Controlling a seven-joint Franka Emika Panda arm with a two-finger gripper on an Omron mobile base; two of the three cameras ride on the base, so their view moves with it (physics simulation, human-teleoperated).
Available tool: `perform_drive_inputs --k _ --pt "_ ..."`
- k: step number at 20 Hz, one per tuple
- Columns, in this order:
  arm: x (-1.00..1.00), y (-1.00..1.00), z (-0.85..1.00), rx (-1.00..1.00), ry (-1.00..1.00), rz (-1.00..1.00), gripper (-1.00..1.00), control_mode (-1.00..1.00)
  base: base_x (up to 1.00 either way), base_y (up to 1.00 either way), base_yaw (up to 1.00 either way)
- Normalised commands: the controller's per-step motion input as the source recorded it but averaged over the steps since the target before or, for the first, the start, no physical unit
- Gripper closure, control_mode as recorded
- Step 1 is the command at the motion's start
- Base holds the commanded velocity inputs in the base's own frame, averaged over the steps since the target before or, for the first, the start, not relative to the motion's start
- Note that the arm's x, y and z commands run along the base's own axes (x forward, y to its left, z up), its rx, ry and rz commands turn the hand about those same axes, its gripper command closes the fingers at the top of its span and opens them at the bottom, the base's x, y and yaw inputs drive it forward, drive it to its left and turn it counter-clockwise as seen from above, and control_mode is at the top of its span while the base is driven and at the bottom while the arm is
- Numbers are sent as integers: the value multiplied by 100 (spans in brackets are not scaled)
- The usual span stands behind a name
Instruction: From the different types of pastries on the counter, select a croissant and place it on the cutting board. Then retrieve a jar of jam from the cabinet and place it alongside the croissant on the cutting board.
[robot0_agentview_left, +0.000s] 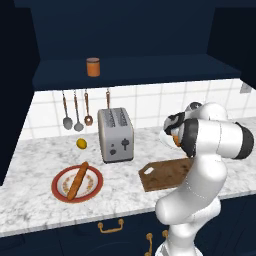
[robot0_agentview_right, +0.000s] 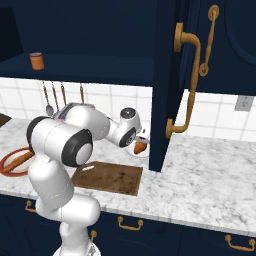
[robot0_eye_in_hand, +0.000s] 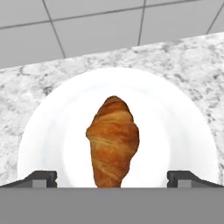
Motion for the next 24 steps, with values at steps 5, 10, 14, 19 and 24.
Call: perform_drive_inputs --k 5,10,14,19,24 --pt "40 0 -27 0 0 -6 -100 -100 0 0 0" --pt "38 -17 -24 0 0 -3 -100 -100 0 0 0" --pt "16 -36 -18 0 0 0 -100 -100 0 0 0" --pt "0 -17 -13 5 7 -1 -100 -100 0 0 0" --pt "8 0 -23 1 10 -10 -100 -100 0 0 0"
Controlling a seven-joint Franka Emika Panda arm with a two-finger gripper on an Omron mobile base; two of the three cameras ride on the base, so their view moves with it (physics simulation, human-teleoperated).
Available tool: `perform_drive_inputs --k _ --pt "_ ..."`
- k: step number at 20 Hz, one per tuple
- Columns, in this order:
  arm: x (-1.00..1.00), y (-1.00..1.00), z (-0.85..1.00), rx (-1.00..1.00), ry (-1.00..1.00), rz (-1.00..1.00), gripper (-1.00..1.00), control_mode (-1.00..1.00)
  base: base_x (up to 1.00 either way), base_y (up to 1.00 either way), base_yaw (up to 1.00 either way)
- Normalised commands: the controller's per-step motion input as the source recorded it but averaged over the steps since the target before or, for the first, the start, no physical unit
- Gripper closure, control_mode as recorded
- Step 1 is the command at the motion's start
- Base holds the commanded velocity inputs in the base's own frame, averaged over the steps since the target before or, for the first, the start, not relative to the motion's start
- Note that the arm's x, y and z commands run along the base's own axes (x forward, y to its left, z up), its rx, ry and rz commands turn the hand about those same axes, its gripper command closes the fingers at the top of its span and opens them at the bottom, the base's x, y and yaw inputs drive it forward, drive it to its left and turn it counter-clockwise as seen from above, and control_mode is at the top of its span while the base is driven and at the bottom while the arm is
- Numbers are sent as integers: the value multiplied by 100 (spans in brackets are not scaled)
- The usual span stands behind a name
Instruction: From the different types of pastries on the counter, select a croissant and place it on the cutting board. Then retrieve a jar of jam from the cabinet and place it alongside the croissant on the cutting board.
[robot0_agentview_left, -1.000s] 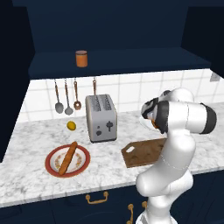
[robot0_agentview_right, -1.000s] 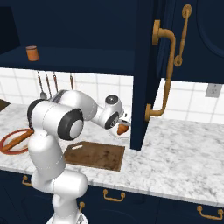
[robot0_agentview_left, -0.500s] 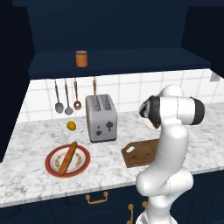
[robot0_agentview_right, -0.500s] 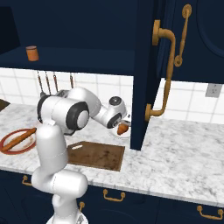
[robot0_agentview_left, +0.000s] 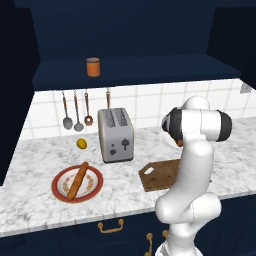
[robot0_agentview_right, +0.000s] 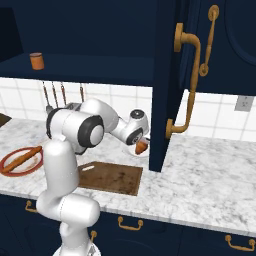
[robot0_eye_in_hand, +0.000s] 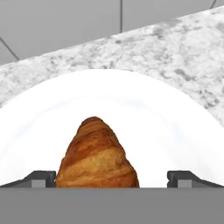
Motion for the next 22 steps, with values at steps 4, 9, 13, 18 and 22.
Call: perform_drive_inputs --k 4,9,13,18,22 --pt "0 0 -33 7 17 -12 -100 -100 0 0 0" --pt "-5 0 -54 7 18 -5 -100 -100 0 0 0" --pt "0 0 -53 1 13 -3 100 -100 0 0 0" --pt "-30 -2 -2 2 -5 -3 100 -100 0 0 0" --pt "-89 -7 30 3 -1 -4 100 -100 0 0 0"
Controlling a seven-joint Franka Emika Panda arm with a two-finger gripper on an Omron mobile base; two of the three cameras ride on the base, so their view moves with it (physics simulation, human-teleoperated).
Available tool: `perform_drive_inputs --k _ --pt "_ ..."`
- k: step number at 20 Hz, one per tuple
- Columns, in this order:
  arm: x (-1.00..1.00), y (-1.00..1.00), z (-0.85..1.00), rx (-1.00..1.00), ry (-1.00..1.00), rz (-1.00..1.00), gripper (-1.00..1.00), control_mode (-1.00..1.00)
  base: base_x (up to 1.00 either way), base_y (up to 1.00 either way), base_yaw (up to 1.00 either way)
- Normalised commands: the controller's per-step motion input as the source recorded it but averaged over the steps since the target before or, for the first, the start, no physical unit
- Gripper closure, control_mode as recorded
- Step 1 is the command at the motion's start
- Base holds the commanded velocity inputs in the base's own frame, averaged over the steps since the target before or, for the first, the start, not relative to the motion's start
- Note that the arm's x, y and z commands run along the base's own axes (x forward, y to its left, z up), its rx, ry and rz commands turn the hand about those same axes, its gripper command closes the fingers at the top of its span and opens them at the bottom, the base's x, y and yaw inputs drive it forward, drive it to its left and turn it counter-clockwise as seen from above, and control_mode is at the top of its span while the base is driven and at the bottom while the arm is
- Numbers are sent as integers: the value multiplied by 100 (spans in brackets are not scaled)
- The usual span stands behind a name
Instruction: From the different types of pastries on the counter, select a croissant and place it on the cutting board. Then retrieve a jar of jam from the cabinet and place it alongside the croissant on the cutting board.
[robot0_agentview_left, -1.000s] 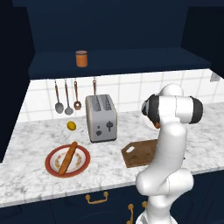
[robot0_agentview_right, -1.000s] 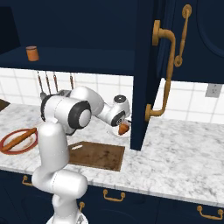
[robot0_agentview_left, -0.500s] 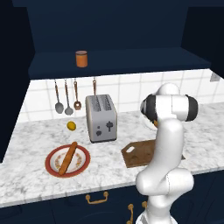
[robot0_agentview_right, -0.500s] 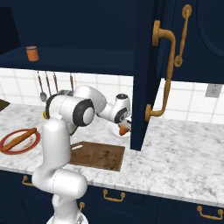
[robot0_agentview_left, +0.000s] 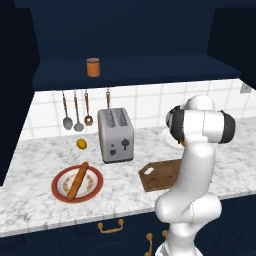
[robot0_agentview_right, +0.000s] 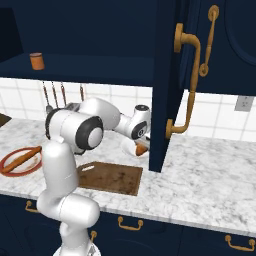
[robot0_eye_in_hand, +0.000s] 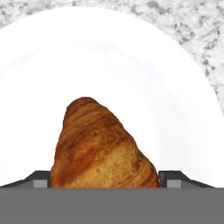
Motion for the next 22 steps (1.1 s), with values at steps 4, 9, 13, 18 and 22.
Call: perform_drive_inputs --k 4,9,13,18,22 --pt "-100 -2 27 4 -1 -13 100 -100 0 0 0" --pt "-59 0 0 1 10 -4 100 -100 0 0 0" --pt "-53 0 16 8 32 0 100 -100 0 0 0" --pt "-60 0 5 8 31 0 100 -100 0 0 0" --pt "-15 12 1 0 18 0 100 -100 0 0 0"
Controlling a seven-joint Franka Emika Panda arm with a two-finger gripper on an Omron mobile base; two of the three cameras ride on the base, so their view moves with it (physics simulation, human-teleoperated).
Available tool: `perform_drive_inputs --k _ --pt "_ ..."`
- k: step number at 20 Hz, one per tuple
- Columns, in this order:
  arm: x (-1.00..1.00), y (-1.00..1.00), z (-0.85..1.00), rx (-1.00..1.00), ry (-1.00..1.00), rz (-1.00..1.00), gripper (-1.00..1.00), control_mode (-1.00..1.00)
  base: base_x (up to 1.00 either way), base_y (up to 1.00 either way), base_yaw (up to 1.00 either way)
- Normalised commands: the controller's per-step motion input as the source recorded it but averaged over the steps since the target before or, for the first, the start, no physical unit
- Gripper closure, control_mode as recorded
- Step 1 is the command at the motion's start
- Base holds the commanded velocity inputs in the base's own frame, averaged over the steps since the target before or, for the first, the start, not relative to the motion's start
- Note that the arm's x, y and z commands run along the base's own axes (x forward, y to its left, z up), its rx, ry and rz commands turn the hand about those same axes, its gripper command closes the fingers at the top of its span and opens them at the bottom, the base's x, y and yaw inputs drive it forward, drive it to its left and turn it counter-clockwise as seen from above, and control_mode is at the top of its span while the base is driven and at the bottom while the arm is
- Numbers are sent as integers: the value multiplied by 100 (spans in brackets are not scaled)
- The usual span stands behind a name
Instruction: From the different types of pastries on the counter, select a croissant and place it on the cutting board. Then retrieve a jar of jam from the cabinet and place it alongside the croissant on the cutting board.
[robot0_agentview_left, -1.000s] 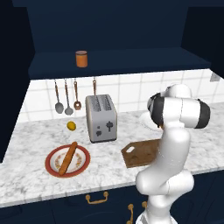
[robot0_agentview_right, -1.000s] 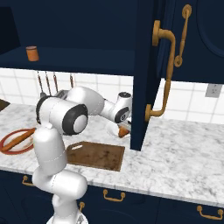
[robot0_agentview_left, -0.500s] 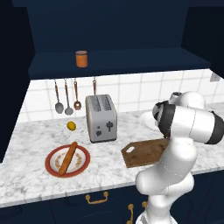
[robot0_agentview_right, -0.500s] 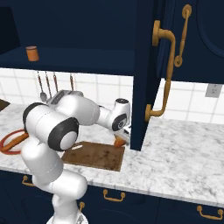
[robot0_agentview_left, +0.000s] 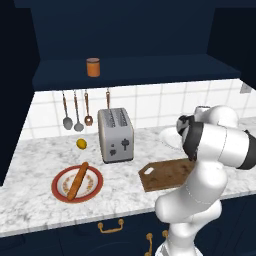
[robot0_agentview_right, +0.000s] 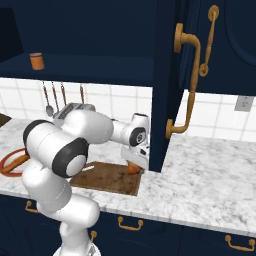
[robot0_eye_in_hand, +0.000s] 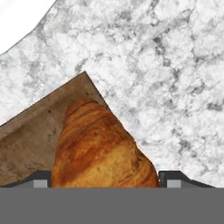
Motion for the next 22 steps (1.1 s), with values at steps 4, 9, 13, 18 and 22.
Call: perform_drive_inputs --k 4,9,13,18,22 --pt "0 24 -6 -3 2 2 100 -100 0 0 0" --pt "-2 0 -59 0 -4 2 100 -100 0 0 0" --pt "-4 0 -36 0 -10 0 100 -100 0 0 0" --pt "-12 0 -29 0 -5 0 -100 -100 0 0 0" --pt "-3 2 -26 0 -2 0 -100 -100 0 0 0"
